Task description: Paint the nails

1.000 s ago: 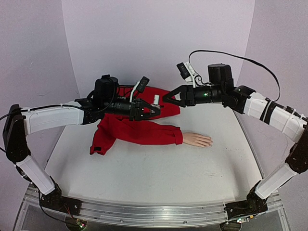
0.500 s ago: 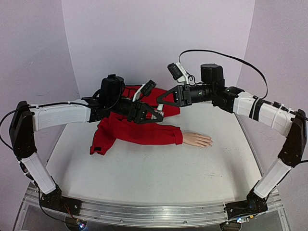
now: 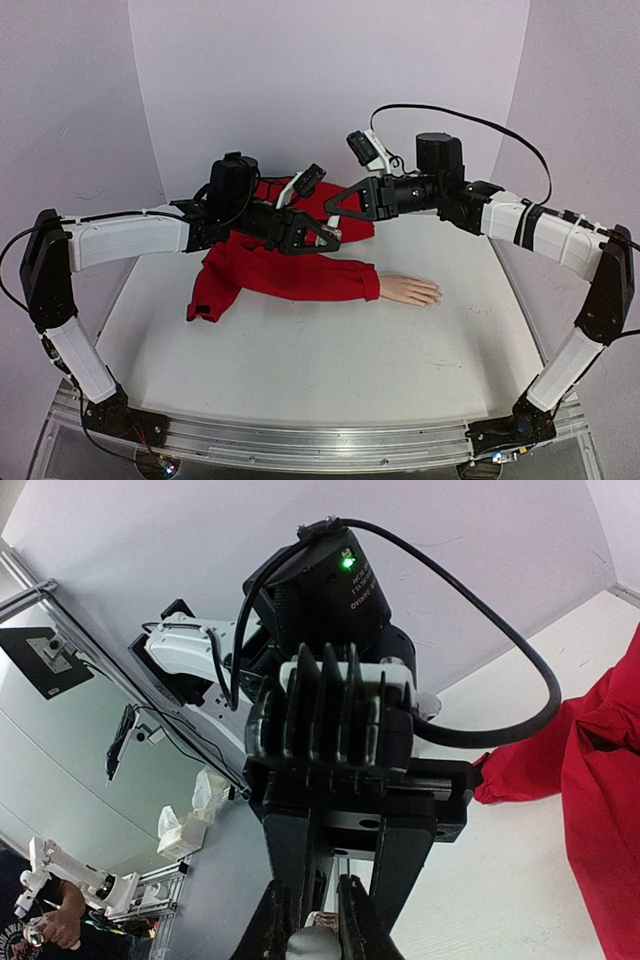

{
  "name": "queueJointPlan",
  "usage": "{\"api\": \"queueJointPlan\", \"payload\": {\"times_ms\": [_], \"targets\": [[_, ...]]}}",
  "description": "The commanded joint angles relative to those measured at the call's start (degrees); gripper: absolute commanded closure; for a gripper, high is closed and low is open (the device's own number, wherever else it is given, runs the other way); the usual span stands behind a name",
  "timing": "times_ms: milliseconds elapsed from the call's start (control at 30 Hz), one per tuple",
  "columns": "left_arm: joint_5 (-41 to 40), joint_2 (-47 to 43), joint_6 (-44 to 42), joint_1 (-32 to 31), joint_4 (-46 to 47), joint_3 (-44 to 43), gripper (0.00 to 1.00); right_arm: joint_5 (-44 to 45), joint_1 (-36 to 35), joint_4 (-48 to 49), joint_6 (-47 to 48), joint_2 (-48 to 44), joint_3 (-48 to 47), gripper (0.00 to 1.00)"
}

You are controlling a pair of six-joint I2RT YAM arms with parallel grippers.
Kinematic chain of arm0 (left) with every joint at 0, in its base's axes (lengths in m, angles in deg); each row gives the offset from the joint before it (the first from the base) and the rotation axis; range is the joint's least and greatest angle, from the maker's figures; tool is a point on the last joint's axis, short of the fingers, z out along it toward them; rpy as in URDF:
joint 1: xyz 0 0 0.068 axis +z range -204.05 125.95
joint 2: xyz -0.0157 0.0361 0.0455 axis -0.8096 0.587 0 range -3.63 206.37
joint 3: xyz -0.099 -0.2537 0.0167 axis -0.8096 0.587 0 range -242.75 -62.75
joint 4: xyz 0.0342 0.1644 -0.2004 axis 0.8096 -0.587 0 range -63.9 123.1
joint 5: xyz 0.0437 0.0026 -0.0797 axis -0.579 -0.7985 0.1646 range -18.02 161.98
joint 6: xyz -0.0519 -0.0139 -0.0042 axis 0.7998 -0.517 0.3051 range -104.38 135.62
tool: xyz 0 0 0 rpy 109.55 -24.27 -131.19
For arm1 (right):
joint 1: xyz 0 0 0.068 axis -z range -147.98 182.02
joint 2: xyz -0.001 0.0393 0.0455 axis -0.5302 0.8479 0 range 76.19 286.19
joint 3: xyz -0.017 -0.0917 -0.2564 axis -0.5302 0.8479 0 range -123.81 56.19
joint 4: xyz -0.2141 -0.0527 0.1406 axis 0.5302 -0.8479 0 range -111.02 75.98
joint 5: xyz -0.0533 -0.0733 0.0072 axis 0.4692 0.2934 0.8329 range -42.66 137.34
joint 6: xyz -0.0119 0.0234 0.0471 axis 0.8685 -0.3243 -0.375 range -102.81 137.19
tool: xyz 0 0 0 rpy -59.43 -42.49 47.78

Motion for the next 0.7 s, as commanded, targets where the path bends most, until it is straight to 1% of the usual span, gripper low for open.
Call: {"api": "queueJointPlan", "payload": {"times_ms": [0, 33, 100, 167, 267, 300, 367, 433, 500, 600, 667], "targets": [[-4.15, -1.35, -1.32, 0.70, 2.97, -3.39, 1.00, -1.98, -0.06, 2.97, 0.33, -0.30, 0.24, 1.00], [-6.49, -1.52, -1.55, 0.97, 2.92, -3.28, 1.00, -1.54, -0.02, 2.96, 0.42, -0.47, 0.70, 1.00], [-14.16, -2.21, -2.57, 1.44, 2.71, -2.60, 1.00, 0.85, -0.01, 2.92, 0.26, -0.72, 1.67, 1.00], [-25.98, -3.79, -5.55, 1.58, 2.45, -1.07, 1.00, 6.21, -0.21, 2.08, -0.08, -0.96, 2.64, 1.00], [-46.04, -4.61, -8.46, 1.56, 2.39, 0.13, 1.00, 23.56, -1.61, -1.49, -0.31, -2.54, 5.02, 1.00], [-51.56, -4.39, -9.16, 1.58, 2.47, -0.22, 1.00, 29.62, -2.50, -1.93, -0.84, -3.10, 6.04, 1.00], [-59.03, -3.25, -11.10, 1.30, 2.54, -2.06, 1.00, 44.14, -5.51, -6.62, -1.32, -2.65, 5.63, 1.00], [-64.04, -1.23, -12.72, 0.53, 2.70, -5.29, 1.00, 56.82, -9.22, -11.63, -3.31, -0.68, 2.89, 1.00], [-67.27, 0.81, -14.15, -0.34, 2.83, -7.57, 1.00, 64.55, -12.13, -13.87, -7.30, 1.49, 0.79, 1.00], [-68.09, 2.30, -15.71, -1.98, 3.09, -8.73, 1.00, 68.82, -14.72, -15.03, -9.40, 3.37, -0.83, 1.00], [-66.62, 2.12, -15.79, -2.67, 3.14, -7.73, 1.00, 67.59, -14.93, -12.93, -9.39, 1.76, 1.63, 1.00]]}}
